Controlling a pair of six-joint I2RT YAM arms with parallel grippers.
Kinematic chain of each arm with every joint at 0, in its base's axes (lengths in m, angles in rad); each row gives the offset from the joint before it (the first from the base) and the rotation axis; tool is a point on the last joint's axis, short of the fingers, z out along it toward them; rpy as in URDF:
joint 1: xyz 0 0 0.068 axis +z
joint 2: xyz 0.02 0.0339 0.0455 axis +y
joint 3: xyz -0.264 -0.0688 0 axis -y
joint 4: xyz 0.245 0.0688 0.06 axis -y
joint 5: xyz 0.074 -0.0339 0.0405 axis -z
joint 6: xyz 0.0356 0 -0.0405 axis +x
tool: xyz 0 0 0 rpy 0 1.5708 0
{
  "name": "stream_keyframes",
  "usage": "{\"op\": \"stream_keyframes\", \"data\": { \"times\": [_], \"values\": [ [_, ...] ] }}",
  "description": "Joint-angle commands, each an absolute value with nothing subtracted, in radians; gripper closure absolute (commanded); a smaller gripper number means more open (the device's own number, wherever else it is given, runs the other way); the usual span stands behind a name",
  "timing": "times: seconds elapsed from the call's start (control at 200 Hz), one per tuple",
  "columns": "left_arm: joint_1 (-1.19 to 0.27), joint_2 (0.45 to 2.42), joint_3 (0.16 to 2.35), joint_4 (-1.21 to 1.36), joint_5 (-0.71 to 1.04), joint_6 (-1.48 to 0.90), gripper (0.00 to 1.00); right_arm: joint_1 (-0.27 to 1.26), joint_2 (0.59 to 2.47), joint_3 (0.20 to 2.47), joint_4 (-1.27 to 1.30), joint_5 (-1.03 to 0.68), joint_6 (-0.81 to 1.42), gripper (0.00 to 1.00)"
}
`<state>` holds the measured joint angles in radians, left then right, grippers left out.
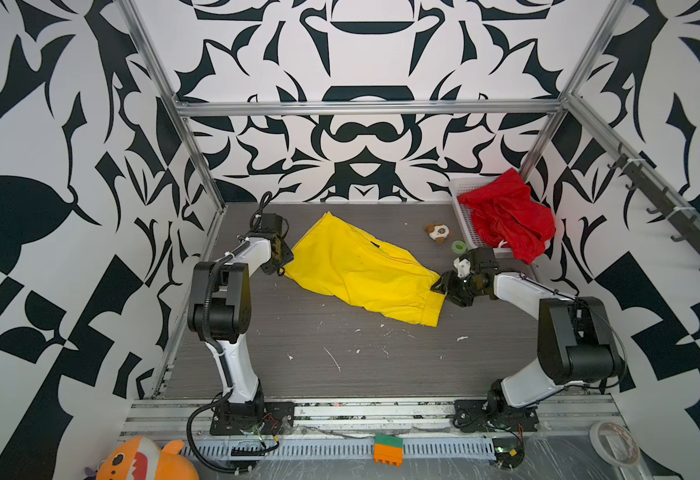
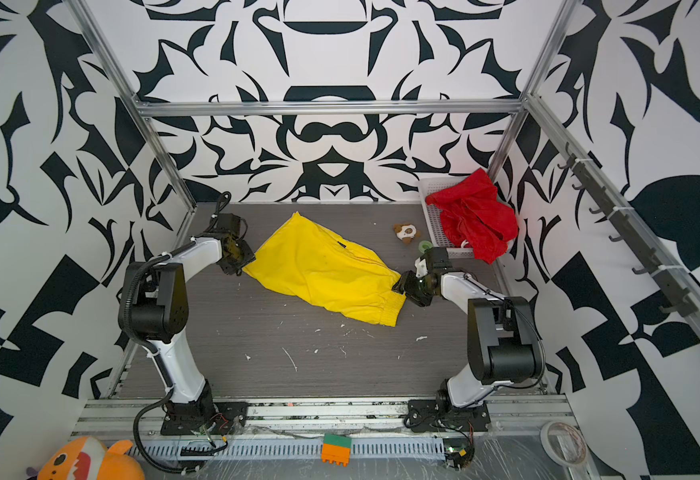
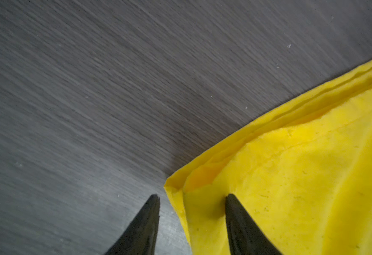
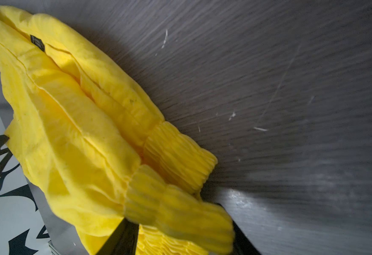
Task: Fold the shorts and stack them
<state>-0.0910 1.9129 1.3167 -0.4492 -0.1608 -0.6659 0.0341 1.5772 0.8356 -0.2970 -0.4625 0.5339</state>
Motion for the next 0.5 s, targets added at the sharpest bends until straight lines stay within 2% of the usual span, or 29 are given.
{"op": "stream_keyframes", "data": {
  "times": [0.0, 0.12, 0.345, 0.495],
  "values": [
    [-0.086, 1.929, 1.316, -0.48, -0.168, -0.685, 0.52, 0.03, 1.581, 0.865, -0.266, -0.47, 0.546, 0.5],
    [-0.086, 1.936, 1.311, -0.48, -0.188, -0.689, 0.61, 0.028, 1.58, 0.865, -0.255, -0.474, 0.551, 0.62],
    [-0.084, 1.928, 1.319, -0.506, -0.228, -0.69, 0.87, 0.025, 1.536, 0.874, -0.265, -0.484, 0.551, 0.82],
    [-0.084, 1.878, 1.305, -0.521, -0.266, -0.689, 0.96, 0.02, 1.487, 0.887, -0.274, -0.502, 0.551, 0.96]
  ]
}}
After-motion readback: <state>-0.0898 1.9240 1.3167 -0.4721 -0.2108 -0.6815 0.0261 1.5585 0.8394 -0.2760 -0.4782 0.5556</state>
